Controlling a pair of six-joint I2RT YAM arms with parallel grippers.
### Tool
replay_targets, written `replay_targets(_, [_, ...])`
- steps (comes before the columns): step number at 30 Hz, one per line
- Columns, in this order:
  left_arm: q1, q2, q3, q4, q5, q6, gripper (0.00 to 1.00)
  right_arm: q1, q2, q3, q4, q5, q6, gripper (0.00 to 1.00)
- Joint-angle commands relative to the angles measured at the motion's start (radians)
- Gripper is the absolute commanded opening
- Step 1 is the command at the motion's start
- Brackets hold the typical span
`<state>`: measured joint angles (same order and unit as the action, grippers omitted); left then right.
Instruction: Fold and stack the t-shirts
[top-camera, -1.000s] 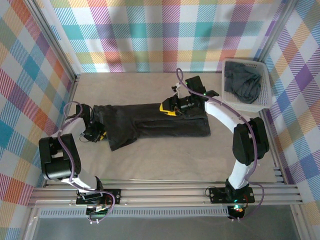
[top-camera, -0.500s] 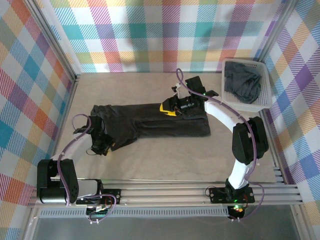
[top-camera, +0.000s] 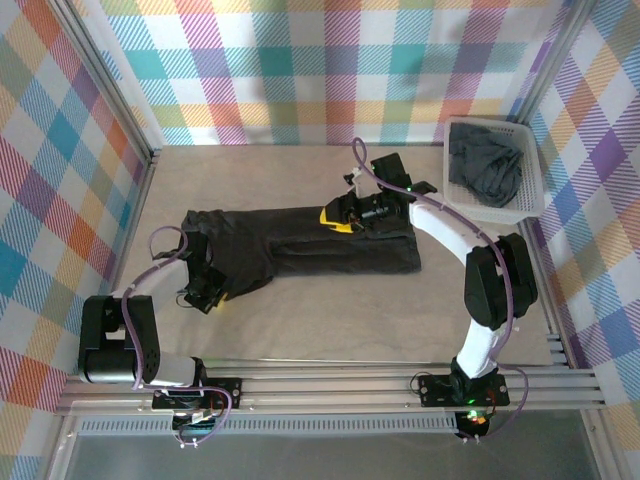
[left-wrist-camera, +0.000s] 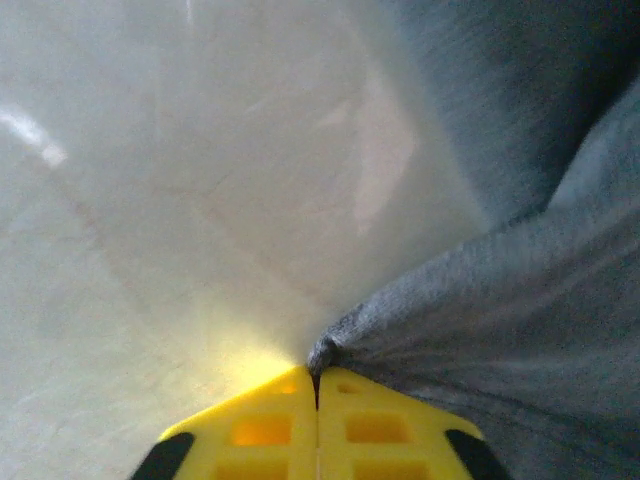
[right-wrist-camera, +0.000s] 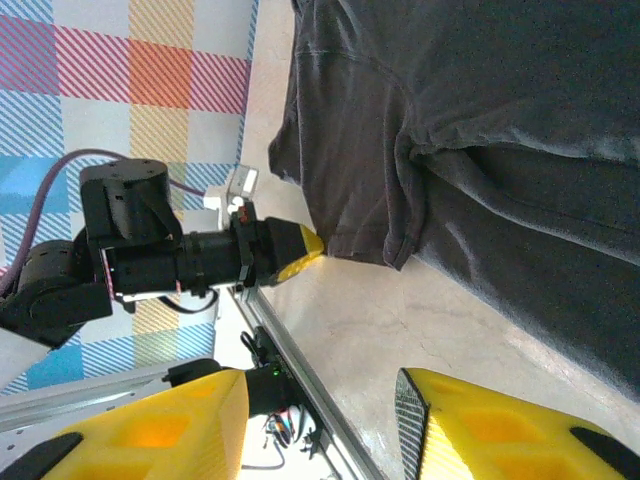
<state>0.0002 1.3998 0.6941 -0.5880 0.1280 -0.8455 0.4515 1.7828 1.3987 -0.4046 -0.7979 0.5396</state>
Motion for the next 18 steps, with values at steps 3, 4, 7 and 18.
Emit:
replay_targets(3, [-0.006, -0.024, 0.129, 0.013, -0.107, 0.074, 0.0, -0.003, -0.05, -0.029, 0.022, -0.021, 0.011, 0.44])
replay_targets(4, [-0.005, -0.025, 0.155, 0.001, -0.124, 0.085, 0.0, -0.002, -0.052, -0.032, 0.025, -0.02, 0.014, 0.44])
replay_targets(7, [-0.005, -0.015, 0.231, -0.035, -0.17, 0.117, 0.0, -0.003, -0.05, -0.032, 0.033, -0.023, 0.019, 0.43])
replay_targets(18, [0.046, 0.103, 0.393, -0.05, -0.223, 0.195, 0.0, -0.003, -0.051, -0.029, 0.029, -0.023, 0.015, 0.43])
